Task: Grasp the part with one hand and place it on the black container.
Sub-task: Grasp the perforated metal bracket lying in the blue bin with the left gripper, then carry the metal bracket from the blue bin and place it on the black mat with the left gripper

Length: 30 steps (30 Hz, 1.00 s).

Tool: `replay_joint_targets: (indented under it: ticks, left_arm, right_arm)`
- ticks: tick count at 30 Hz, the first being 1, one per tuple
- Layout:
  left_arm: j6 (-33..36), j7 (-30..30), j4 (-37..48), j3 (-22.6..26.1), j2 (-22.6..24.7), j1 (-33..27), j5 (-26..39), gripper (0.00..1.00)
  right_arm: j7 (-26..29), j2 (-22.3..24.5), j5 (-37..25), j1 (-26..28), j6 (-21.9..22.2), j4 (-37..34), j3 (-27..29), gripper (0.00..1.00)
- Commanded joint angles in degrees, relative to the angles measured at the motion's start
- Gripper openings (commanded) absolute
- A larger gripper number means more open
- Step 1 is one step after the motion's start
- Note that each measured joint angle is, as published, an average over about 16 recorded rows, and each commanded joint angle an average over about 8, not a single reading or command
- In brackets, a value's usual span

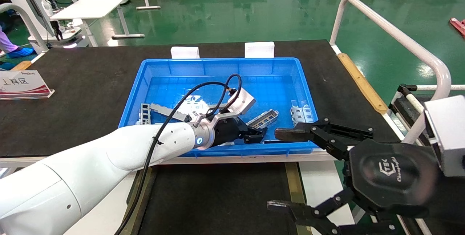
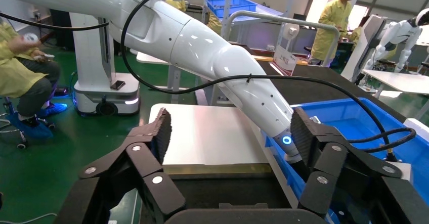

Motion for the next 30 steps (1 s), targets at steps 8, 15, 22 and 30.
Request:
replay_joint_targets:
  ticks: [8,15,22,30]
  left_arm:
    - [-0.65,0.09,0.93,1.32,-0.06,-0.04,-1.20,0.00]
    - [-0.38,0.95,1.71,1.65,-0.11,-0.41,-2.22,0.00]
    - [0.32,1.68,2.06,1.88,-0.24,-0.73,-3.24,0.00]
    - [1.22,1.91,1.72,2.38,-0.44,-1.13,-4.07,0.00]
  right_arm:
    - [-0.01,0.01,0.01,0.00,0.01,0.00,-0.02,0.00]
    - [-0.02,0.01,0.02,0.01,0.01,0.00,-0.03,0.00]
    - [-0.02,0.02,0.03,0.01,0.02,0.00,-0.05,0.00]
    - [-0.03,0.02,0.04,0.01,0.03,0.00,-0.06,0.00]
